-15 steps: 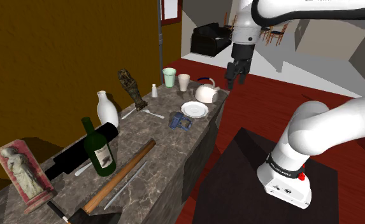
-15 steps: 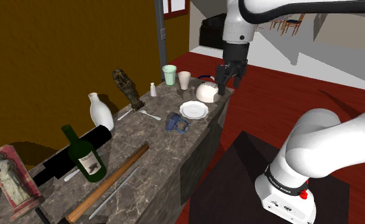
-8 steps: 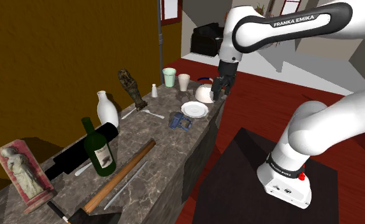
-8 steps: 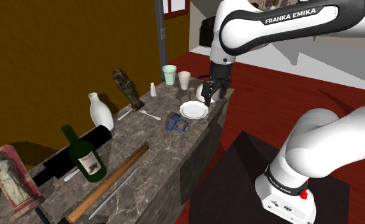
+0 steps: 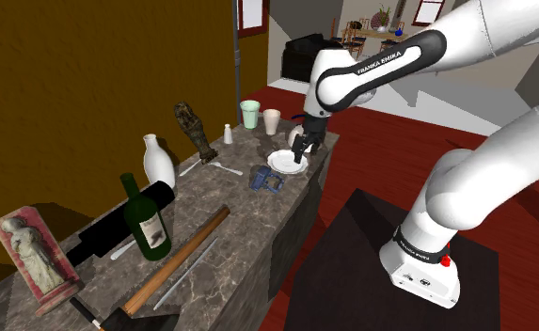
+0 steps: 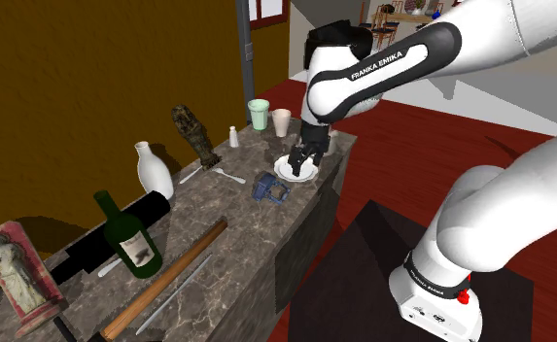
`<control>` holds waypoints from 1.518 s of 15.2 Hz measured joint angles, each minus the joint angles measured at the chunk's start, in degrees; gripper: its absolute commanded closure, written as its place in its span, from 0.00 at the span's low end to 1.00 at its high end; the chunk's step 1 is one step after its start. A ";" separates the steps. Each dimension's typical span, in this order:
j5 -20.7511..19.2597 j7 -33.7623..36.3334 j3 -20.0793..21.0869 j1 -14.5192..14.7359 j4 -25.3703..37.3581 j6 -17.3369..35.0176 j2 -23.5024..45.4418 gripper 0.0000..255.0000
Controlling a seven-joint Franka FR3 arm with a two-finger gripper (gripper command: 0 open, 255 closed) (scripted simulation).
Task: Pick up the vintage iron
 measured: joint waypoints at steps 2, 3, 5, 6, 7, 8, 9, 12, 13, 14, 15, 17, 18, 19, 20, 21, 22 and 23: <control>1.05 -1.16 -0.31 0.51 0.28 5.03 4.38 0.00; 1.66 -1.85 -0.51 0.77 0.58 7.43 6.61 0.00; 3.26 -3.57 -0.97 1.36 1.75 12.21 11.67 0.00; 4.20 -4.62 -1.24 1.63 2.71 14.34 14.35 0.00; 5.20 -5.57 -1.37 1.91 3.13 16.36 16.37 0.00; 6.31 -6.67 -1.51 2.15 3.92 18.21 18.59 0.00; 7.69 -7.69 -1.43 2.54 4.85 20.31 21.19 0.00; 12.05 -11.09 -0.81 3.03 8.81 25.29 28.90 0.00; 13.62 -12.87 -0.64 2.63 10.48 26.57 31.52 0.00; 14.90 -13.88 -0.18 2.52 11.53 27.82 33.40 0.00; 16.57 -15.30 0.51 2.22 13.22 29.38 36.21 0.00; 18.81 -17.56 1.60 1.34 15.94 31.27 40.01 0.00; 19.49 -18.14 2.05 1.08 17.23 31.99 41.77 0.00; 20.50 -19.23 2.72 0.48 18.15 33.03 43.64 0.00; 21.07 -19.82 3.13 0.16 18.45 33.68 44.54 0.00; 21.61 -20.24 3.58 -0.03 18.64 34.42 45.40 0.00; 22.09 -20.69 3.99 -0.28 18.85 35.04 46.19 0.00; 22.53 -21.18 4.38 -0.58 19.08 35.61 46.97 0.00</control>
